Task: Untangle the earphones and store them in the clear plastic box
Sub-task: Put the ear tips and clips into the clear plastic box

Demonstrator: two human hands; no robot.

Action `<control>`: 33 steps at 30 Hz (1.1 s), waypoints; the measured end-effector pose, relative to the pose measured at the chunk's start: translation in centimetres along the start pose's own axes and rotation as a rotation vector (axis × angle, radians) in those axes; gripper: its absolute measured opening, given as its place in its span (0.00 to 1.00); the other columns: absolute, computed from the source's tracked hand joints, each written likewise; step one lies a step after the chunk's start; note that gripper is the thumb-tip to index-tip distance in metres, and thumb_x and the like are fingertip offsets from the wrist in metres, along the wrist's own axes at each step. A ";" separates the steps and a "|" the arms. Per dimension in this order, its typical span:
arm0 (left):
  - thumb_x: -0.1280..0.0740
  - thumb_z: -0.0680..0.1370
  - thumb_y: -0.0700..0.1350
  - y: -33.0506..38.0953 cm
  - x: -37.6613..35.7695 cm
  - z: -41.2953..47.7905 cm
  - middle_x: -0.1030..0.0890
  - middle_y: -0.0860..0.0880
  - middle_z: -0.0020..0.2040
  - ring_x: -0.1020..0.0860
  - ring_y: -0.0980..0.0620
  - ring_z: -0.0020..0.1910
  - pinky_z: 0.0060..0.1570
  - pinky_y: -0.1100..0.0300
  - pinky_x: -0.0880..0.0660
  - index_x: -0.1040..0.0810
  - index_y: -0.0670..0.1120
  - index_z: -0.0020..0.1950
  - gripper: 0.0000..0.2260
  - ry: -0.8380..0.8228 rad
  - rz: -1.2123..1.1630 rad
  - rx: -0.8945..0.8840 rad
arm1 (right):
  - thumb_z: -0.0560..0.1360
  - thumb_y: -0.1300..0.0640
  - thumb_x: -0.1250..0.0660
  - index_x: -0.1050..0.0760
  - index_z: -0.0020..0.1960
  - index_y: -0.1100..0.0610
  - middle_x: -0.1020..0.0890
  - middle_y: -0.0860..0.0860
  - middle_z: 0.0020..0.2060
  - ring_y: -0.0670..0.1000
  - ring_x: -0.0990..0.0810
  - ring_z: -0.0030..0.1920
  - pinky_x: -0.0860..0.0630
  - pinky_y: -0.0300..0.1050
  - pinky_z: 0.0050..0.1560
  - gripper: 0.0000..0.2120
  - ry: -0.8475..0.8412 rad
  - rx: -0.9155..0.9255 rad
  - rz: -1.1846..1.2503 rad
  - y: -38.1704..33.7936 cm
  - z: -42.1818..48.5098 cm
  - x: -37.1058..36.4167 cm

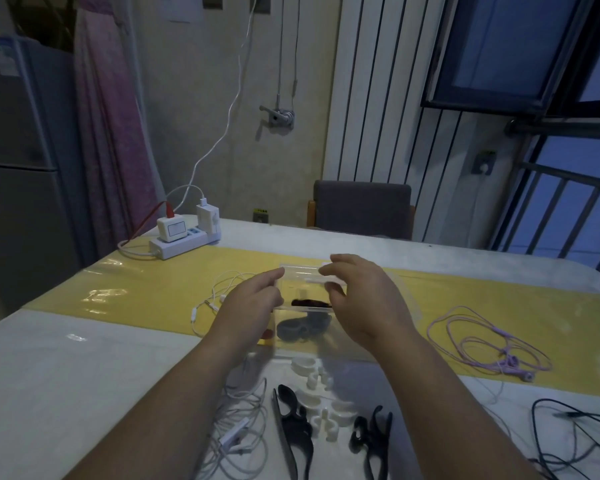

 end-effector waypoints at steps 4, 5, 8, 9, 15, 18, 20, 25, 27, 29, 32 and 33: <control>0.40 0.75 0.40 0.0 0.2 0.0 0.25 0.55 0.57 0.24 0.50 0.53 0.44 0.48 0.19 0.24 0.60 0.65 0.22 -0.001 0.004 0.001 | 0.75 0.58 0.34 0.19 0.50 0.51 0.19 0.45 0.46 0.45 0.22 0.45 0.25 0.43 0.47 0.06 0.204 0.051 0.130 0.0 -1.6 2.0; 0.40 0.75 0.41 0.0 0.2 0.1 0.25 0.54 0.58 0.25 0.50 0.53 0.43 0.49 0.19 0.24 0.60 0.65 0.22 -0.005 0.005 -0.004 | 0.75 0.58 0.33 0.19 0.47 0.51 0.19 0.43 0.42 0.44 0.23 0.40 0.25 0.41 0.43 0.05 0.199 0.072 0.186 -0.2 -2.0 2.4; 0.41 0.76 0.40 0.2 0.1 -0.1 0.26 0.51 0.60 0.25 0.51 0.54 0.42 0.52 0.22 0.24 0.58 0.66 0.22 -0.007 0.006 -0.009 | 0.74 0.58 0.33 0.19 0.45 0.47 0.19 0.40 0.38 0.41 0.23 0.38 0.23 0.41 0.42 0.07 -0.062 0.048 0.287 -0.8 -2.7 2.3; 0.41 0.77 0.39 0.2 0.1 -0.2 0.26 0.51 0.60 0.26 0.51 0.54 0.42 0.52 0.22 0.24 0.58 0.66 0.22 -0.006 0.003 -0.010 | 0.74 0.58 0.33 0.19 0.45 0.47 0.19 0.40 0.38 0.41 0.22 0.39 0.21 0.42 0.44 0.08 -0.171 0.031 0.271 -0.9 -2.9 1.9; 0.41 0.76 0.39 0.1 0.2 -0.1 0.25 0.55 0.55 0.24 0.49 0.53 0.42 0.49 0.20 0.24 0.59 0.65 0.22 -0.002 0.022 -0.018 | 0.76 0.54 0.34 0.20 0.59 0.46 0.17 0.43 0.54 0.43 0.20 0.52 0.21 0.46 0.56 0.13 -0.609 0.039 0.071 -1.5 -4.1 -0.4; 0.42 0.76 0.38 0.1 0.2 0.0 0.25 0.56 0.55 0.24 0.49 0.52 0.44 0.47 0.20 0.24 0.58 0.65 0.22 -0.007 0.029 -0.021 | 0.74 0.43 0.32 0.26 0.67 0.45 0.23 0.43 0.63 0.45 0.24 0.60 0.26 0.44 0.60 0.22 -0.754 0.054 -0.068 -1.8 -4.9 -1.1; 0.42 0.76 0.39 0.1 0.1 0.1 0.25 0.53 0.58 0.24 0.49 0.52 0.44 0.47 0.20 0.24 0.57 0.66 0.22 -0.009 0.034 -0.026 | 0.68 0.40 0.26 0.31 0.70 0.44 0.26 0.42 0.67 0.46 0.27 0.64 0.28 0.46 0.63 0.34 -0.818 0.055 -0.107 -1.6 -5.2 -1.2; 0.42 0.76 0.39 0.3 0.1 -0.2 0.26 0.51 0.61 0.24 0.50 0.52 0.41 0.51 0.20 0.24 0.57 0.66 0.22 -0.007 0.032 -0.023 | 0.54 0.38 0.19 0.40 0.73 0.41 0.32 0.40 0.70 0.49 0.31 0.68 0.29 0.48 0.65 0.52 -0.859 0.088 -0.215 -1.7 -5.8 -2.4; 0.42 0.76 0.39 0.3 0.1 -0.1 0.26 0.51 0.61 0.25 0.50 0.53 0.41 0.51 0.20 0.24 0.57 0.65 0.22 -0.005 0.030 -0.023 | 0.55 0.39 0.19 0.42 0.74 0.41 0.34 0.41 0.71 0.51 0.32 0.69 0.29 0.51 0.65 0.53 -0.854 0.112 -0.281 -1.8 -5.9 -2.6; 0.42 0.77 0.39 0.2 0.1 -0.1 0.26 0.51 0.59 0.25 0.49 0.54 0.43 0.49 0.20 0.24 0.57 0.65 0.22 -0.007 0.029 -0.021 | 0.57 0.40 0.19 0.41 0.74 0.40 0.34 0.43 0.70 0.52 0.30 0.68 0.28 0.50 0.60 0.51 -0.850 0.123 -0.325 -1.8 -6.0 -2.6; 0.42 0.76 0.39 0.0 0.1 0.1 0.25 0.54 0.56 0.24 0.49 0.53 0.46 0.46 0.20 0.24 0.58 0.65 0.22 -0.008 0.027 -0.020 | 0.62 0.45 0.21 0.39 0.71 0.39 0.28 0.45 0.60 0.51 0.26 0.59 0.28 0.45 0.48 0.42 -0.819 0.123 -0.325 -1.8 -6.3 -2.5; 0.42 0.76 0.39 0.0 0.1 0.1 0.25 0.55 0.56 0.24 0.49 0.53 0.47 0.45 0.20 0.24 0.58 0.65 0.22 -0.007 0.027 -0.020 | 0.65 0.46 0.24 0.38 0.69 0.38 0.27 0.45 0.55 0.51 0.25 0.56 0.28 0.44 0.46 0.38 -0.803 0.132 -0.325 -1.8 -6.3 -2.5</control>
Point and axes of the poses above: each hand's wrist, its own z-axis towards the middle knuckle, its own x-axis out of the back of the hand, y = z × x, the point moved 5 cm from there along z, towards the middle knuckle
